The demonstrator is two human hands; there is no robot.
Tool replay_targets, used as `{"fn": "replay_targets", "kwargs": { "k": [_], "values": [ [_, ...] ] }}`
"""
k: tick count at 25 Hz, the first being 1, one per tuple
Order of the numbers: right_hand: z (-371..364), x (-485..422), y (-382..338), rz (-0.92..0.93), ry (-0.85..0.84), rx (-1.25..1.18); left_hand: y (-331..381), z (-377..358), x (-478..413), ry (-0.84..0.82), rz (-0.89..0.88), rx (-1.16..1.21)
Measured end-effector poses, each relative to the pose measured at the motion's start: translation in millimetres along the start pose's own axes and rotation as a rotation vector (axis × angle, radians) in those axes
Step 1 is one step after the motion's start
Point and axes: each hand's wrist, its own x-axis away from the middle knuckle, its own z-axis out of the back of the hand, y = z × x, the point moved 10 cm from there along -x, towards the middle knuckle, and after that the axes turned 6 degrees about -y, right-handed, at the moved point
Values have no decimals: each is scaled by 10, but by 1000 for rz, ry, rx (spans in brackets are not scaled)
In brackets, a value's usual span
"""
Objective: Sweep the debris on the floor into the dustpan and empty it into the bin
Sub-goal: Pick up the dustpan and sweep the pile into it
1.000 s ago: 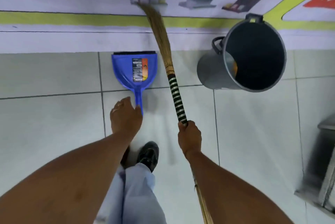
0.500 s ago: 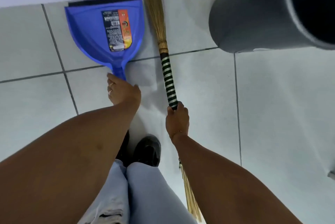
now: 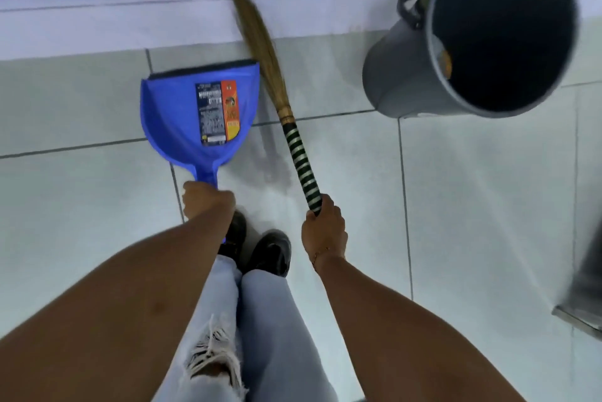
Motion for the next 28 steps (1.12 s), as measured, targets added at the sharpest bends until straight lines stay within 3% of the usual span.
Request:
{"fn": "replay_targets", "kwargs": {
  "k": [5,11,18,23,28],
  "values": [
    [282,1232,-259,45,6,-45,-745,981,912,-25,149,120],
    [-177,2291,-649,188,-5,-88,-1342,1751,1136,-63,54,239],
    [-1704,3289,-1122,282,104,-26,-2923,2870,703,-7,-65,333],
    [-3020,3963,-1450,304,44,-40,-4442,3732,239,53,17,284],
    [-3883,4061,-1692,383,8,326,-5735,3993,-293,78,151,235]
  ]
}}
